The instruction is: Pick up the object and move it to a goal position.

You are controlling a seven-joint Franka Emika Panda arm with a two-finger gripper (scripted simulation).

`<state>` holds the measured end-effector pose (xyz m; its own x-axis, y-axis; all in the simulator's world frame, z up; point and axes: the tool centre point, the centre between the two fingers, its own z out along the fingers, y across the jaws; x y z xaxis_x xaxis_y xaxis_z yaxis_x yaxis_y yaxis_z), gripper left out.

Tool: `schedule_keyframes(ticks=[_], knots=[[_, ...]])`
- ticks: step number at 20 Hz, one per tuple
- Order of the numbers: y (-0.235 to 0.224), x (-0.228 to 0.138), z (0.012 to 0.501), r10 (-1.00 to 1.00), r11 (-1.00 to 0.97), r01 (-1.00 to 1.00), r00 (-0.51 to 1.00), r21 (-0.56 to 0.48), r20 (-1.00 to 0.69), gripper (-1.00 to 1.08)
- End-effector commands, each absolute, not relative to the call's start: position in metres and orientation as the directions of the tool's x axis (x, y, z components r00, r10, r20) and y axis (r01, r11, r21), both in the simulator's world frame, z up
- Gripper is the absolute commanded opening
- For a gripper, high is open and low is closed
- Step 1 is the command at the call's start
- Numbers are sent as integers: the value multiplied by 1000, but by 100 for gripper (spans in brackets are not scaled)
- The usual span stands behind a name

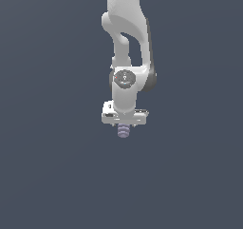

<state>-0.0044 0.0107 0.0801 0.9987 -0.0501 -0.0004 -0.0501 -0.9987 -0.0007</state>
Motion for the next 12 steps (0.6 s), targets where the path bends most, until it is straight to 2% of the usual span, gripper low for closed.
schedule_keyframes(ticks=[1, 11, 12], knots=[[11, -5, 69, -50, -999, -50, 999, 0, -1, 100], [11, -4, 39, -50, -999, -50, 999, 0, 0, 100], [11, -4, 39, -50, -999, -50, 999, 0, 0, -100]])
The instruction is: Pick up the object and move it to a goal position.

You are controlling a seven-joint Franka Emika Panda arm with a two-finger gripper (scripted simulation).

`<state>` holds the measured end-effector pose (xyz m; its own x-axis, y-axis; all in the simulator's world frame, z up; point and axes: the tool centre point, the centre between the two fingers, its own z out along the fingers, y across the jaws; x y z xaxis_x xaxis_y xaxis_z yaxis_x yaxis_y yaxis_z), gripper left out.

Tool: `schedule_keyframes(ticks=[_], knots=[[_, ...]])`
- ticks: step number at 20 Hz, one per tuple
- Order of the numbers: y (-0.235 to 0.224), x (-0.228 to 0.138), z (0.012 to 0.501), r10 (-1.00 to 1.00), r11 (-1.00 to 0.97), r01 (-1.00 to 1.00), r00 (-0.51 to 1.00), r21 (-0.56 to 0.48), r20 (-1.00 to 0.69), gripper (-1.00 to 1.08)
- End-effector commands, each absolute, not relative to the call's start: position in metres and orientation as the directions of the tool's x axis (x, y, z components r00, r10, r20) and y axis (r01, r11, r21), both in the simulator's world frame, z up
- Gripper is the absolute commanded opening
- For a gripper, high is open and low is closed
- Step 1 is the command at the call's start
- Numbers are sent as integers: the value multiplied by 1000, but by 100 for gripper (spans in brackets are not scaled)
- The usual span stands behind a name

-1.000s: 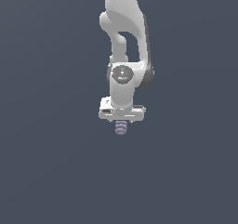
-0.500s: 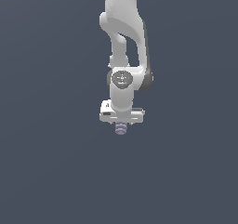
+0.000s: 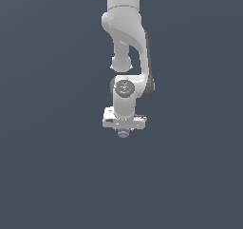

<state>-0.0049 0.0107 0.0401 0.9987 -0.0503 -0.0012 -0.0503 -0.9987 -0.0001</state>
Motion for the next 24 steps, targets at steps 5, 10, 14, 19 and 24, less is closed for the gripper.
schedule_keyframes(ticks=[5, 10, 14, 19, 24], knots=[[11, -4, 39, -50, -999, -50, 999, 0, 0, -100], [11, -4, 40, -50, -999, -50, 999, 0, 1, -100], [12, -6, 44, -50, -999, -50, 999, 0, 1, -100], [19, -11, 59, -50, -999, -50, 999, 0, 1, -100], [31, -20, 85, -50, -999, -50, 999, 0, 1, -100]])
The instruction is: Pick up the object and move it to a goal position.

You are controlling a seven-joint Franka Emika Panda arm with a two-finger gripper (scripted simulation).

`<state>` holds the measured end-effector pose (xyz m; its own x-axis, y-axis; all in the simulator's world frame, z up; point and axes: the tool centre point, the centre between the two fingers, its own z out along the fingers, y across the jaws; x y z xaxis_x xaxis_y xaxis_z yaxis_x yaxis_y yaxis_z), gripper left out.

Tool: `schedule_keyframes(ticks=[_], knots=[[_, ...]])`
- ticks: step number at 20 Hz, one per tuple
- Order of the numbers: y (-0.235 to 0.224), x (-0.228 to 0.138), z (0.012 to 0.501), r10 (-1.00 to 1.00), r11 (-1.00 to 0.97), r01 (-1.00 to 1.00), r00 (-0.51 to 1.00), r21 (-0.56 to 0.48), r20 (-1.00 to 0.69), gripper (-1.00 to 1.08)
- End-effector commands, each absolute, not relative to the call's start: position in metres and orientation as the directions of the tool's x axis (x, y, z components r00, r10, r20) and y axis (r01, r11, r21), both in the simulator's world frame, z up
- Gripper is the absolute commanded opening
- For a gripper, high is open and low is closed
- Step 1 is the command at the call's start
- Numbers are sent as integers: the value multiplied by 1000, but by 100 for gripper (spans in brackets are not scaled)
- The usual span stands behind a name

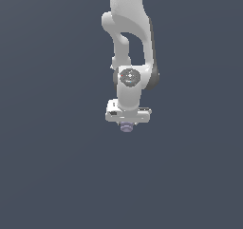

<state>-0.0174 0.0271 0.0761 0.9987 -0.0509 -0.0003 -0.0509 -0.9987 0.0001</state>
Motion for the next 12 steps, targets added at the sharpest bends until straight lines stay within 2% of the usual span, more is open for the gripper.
schedule_keyframes(ticks=[1, 12], knots=[[35, -23, 92, -50, -999, -50, 999, 0, 1, -100], [82, -58, 195, -50, -999, -50, 999, 2, 1, -100]])
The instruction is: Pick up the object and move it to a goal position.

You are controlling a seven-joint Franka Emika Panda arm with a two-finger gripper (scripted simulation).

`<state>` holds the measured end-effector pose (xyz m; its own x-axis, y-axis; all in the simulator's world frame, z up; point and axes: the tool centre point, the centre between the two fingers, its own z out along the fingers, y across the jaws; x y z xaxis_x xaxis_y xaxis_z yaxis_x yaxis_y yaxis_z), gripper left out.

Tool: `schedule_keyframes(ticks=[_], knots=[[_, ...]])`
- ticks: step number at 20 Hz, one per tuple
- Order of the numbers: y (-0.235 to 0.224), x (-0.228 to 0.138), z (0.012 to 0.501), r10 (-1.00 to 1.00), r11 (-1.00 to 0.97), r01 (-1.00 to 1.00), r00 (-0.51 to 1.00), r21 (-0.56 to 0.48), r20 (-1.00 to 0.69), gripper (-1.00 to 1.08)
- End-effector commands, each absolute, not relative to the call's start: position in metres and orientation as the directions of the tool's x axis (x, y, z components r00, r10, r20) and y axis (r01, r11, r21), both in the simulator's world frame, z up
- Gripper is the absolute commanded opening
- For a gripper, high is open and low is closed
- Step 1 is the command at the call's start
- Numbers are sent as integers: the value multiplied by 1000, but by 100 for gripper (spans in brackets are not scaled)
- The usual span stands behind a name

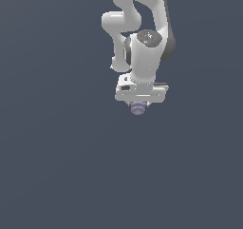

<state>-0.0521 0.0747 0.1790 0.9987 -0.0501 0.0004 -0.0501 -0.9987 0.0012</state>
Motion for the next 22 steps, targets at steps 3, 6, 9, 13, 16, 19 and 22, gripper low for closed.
schedule_keyframes(ticks=[3, 6, 9, 13, 16, 19, 22], knots=[[97, -69, 228, -50, -999, -50, 999, 2, 1, -100], [112, -79, 260, -50, -999, -50, 999, 3, 1, -100], [125, -88, 289, -50, -999, -50, 999, 3, 1, -100], [141, -98, 324, -50, -999, -50, 999, 2, 0, -100], [151, -104, 345, -50, -999, -50, 999, 2, 0, -100], [159, -108, 361, -50, -999, -50, 999, 1, 0, -100], [164, -111, 372, -50, -999, -50, 999, 1, 0, -100]])
